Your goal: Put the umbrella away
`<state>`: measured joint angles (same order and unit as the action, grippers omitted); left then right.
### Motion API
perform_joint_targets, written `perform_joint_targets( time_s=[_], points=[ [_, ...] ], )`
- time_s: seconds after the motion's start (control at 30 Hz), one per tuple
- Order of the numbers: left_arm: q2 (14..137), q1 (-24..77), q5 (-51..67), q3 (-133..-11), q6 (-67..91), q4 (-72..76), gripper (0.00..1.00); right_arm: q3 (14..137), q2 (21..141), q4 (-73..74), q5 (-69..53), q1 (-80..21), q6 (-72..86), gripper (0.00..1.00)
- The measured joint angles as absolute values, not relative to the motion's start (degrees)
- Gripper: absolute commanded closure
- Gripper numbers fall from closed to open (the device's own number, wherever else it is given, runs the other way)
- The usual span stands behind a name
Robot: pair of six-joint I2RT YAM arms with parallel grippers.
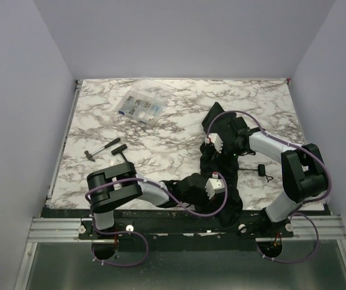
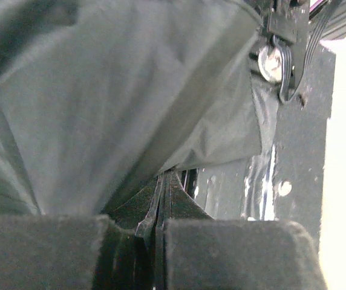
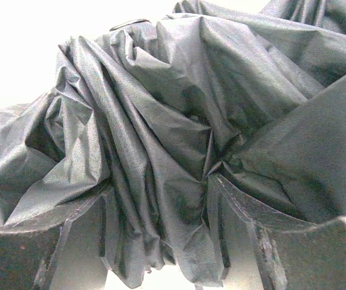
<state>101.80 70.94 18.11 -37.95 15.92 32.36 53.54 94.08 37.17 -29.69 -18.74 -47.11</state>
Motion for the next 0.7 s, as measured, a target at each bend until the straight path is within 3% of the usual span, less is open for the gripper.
perform_joint_targets(
  time_s=[0.3,0.5,0.7],
  points=[
    [107.4,69.1,21.2,-48.8,26.4,23.4,1.0,54.0,94.6,44.1,-33.9,-18.8,-50.6,0.43],
    [107.6,62.3,7.3,-51.3,25.0,23.0,1.0,56.4,94.2,43.5,-30.6,-17.9,-48.6,0.36],
    [108.9,59.6,2.3,-52.2,25.3,25.7,0.96,60.4,94.1,45.7,-28.1,-17.3,-48.6,0.24]
  ],
)
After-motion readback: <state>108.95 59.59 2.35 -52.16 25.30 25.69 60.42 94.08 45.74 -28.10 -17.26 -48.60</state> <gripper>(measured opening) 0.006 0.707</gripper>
